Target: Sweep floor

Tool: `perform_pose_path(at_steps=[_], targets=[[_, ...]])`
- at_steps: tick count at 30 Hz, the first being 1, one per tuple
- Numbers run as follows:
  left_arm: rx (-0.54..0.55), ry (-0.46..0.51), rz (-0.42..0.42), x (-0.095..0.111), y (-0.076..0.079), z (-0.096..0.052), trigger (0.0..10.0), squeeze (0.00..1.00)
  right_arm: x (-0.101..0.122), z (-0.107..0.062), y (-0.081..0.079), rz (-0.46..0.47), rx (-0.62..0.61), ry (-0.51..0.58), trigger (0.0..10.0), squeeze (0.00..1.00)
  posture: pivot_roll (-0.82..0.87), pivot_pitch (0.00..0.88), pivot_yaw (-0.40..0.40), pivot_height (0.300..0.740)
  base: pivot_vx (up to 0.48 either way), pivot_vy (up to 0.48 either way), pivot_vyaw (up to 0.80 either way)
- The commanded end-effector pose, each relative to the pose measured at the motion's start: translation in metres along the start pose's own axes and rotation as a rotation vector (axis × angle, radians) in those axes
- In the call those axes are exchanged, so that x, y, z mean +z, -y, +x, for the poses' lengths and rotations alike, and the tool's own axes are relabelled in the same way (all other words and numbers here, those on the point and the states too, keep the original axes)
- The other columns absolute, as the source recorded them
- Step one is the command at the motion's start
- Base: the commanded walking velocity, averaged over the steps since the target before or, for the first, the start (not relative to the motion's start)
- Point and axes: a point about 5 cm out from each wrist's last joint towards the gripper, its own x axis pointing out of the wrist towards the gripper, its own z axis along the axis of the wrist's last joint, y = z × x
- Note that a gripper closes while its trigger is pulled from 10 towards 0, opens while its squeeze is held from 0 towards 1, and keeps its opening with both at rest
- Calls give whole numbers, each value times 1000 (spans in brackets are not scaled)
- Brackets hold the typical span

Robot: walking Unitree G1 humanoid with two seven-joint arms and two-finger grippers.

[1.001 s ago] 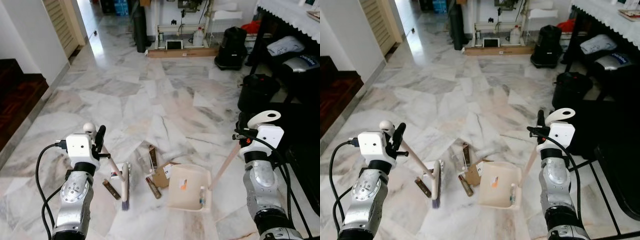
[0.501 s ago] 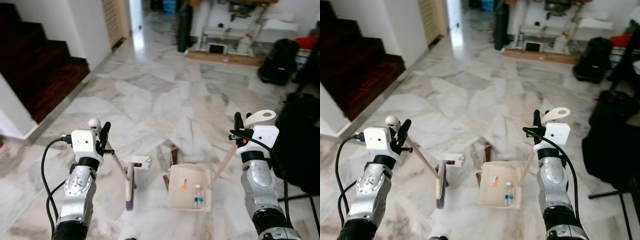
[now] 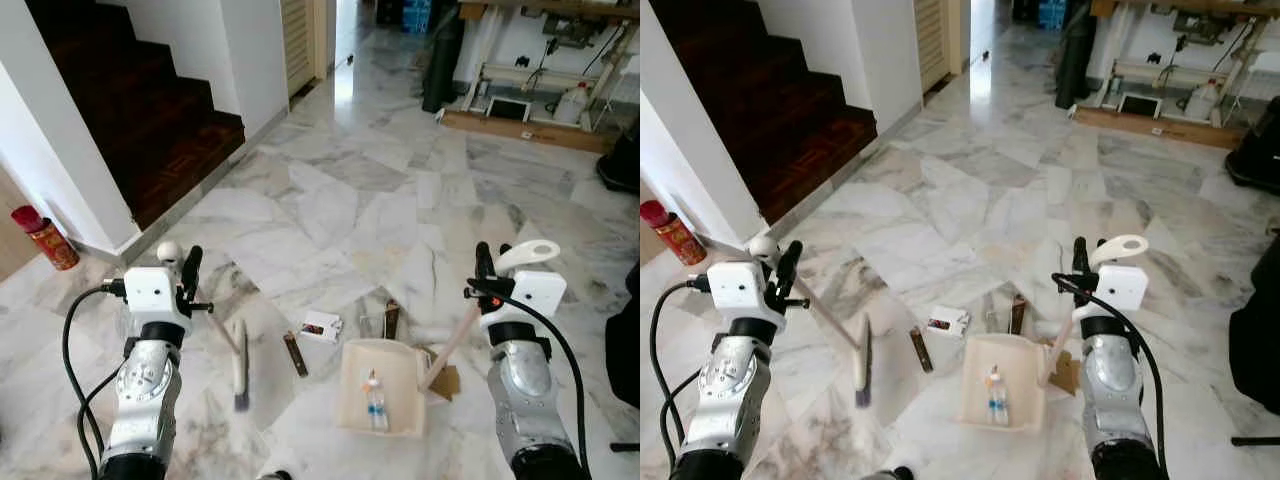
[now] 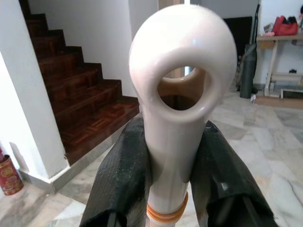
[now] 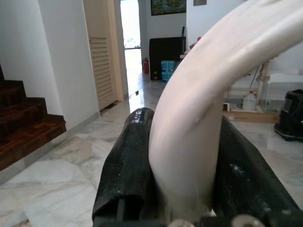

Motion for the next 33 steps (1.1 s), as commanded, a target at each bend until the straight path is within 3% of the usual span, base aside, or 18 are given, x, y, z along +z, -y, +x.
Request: perform_pose_path(at_steps=[1,5,13,33], targets=[[-14,98,28,20,2,6,10000,0,17,7,0,-3,4,74,10000,0,20,0,52,740,0,0,0],[-13,93,31,19,2,2,10000,0,20,9,-4,5,13,79,10000,0,30,0,51,740,0,0,131],[-7,74,40,17,3,-7,10000,0,17,7,-14,15,40,62,10000,0,36,0,58,740,0,0,800],[-31,48,48,16,5,-13,10000,0,19,7,-24,34,66,63,10000,0,27,0,76,740,0,0,800]])
